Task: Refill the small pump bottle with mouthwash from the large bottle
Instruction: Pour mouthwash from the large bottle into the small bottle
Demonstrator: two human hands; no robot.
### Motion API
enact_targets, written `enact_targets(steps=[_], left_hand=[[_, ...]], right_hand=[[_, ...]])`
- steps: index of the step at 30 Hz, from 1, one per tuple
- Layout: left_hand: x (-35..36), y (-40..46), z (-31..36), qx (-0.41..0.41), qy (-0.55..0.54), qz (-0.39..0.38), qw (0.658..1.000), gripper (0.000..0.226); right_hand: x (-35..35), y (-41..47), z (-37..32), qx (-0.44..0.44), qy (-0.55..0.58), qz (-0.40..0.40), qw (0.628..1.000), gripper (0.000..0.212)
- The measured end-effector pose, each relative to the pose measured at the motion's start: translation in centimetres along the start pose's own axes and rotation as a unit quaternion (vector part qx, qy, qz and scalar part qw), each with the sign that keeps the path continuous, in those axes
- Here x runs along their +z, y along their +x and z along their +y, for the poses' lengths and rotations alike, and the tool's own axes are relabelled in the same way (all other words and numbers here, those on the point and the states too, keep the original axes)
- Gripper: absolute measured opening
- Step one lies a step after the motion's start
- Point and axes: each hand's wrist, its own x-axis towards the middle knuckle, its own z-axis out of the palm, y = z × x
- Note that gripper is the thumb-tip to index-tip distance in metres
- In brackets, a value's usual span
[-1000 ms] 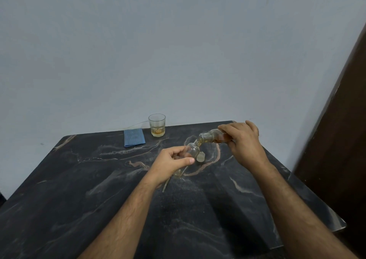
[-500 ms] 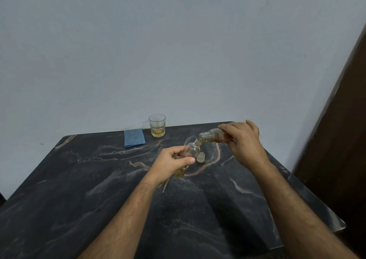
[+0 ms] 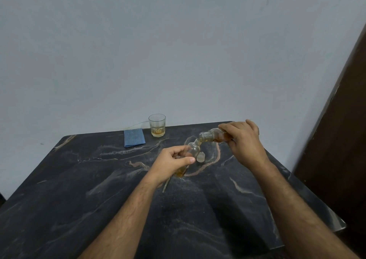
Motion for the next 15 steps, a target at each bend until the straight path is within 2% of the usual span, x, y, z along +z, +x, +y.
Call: enact_targets(steps=[15], left_hand=[[0.12, 0.02, 0.07, 0.001, -0.007, -0.002, 1.000, 0.052]], right_hand=[[-0.10, 0.17, 0.22, -0.002, -0.010, -0.001, 1.000, 0.036]])
